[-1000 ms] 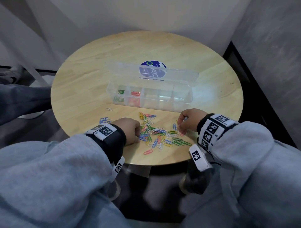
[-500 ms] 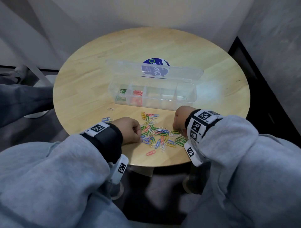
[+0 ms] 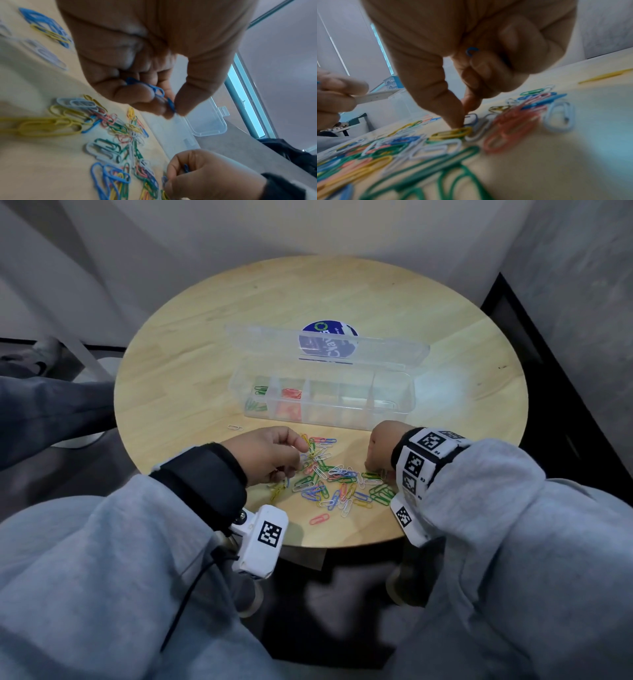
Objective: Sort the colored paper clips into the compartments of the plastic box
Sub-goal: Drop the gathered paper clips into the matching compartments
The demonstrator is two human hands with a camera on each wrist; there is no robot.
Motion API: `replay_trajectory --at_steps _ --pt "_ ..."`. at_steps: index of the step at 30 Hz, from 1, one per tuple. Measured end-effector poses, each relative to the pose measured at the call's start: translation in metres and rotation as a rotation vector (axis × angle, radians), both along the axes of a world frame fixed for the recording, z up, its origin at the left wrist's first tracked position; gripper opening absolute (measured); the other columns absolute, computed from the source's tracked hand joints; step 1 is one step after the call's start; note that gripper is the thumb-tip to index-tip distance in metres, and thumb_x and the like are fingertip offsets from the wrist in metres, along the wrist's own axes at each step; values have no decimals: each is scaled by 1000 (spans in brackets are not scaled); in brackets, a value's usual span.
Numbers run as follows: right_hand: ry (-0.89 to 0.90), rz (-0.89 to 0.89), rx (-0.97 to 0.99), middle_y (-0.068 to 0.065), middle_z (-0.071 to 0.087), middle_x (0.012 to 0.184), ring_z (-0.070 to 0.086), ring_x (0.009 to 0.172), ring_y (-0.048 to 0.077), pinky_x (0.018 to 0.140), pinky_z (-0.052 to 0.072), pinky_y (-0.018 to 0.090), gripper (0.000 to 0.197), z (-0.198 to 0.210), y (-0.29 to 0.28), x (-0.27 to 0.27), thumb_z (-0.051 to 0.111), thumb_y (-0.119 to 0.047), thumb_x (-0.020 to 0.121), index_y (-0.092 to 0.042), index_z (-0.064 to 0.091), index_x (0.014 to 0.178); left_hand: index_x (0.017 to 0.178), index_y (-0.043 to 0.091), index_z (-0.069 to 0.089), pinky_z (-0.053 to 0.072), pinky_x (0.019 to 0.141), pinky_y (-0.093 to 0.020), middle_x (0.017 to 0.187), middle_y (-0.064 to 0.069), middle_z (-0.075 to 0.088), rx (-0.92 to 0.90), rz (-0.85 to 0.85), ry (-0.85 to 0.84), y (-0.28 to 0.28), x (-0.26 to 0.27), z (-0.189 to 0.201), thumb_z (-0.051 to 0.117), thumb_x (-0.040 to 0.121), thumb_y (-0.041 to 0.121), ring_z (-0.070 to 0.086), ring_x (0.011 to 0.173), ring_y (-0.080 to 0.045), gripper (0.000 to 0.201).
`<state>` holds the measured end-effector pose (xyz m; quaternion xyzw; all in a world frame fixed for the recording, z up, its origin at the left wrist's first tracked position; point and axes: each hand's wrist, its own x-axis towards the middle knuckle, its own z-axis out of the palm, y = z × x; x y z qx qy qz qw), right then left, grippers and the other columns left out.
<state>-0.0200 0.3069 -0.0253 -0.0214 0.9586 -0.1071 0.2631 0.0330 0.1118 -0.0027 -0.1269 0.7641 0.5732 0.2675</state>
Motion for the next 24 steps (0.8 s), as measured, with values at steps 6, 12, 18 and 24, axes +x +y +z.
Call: replay_trajectory --at_steps 6,12,18,24 --pt "-125 -1 -121 3 56 65 50 62 21 67 44 28 10 21 0 2 63 -19 79 -10 62 76 67 9 50 30 36 -12 63 -6 44 122 69 -108 8 0 2 26 87 -5 41 33 -7 33" --pt "-320 -355 -872 7 49 62 46 37 8 37 36 15 26 28 20 8 45 8 89 -11 48 70 69 21 51 30 48 -21 62 2 46 -324 -260 54 14 2 -1 58 83 9 38 48 -12 19" --pt "-416 -576 -1134 4 47 55 50 38 10 40 43 14 28 24 41 13 32 0 91 -4 56 77 87 31 55 30 58 -25 64 8 42 -831 -539 262 30 16 -3 64 73 19 45 70 -18 21" --pt "-451 -521 -1075 5 42 62 51 41 11 42 43 20 28 21 34 17 45 -15 94 -8 49 66 81 29 53 34 64 -25 69 9 45 -903 -609 251 32 12 -9 63 76 19 49 78 -19 15"
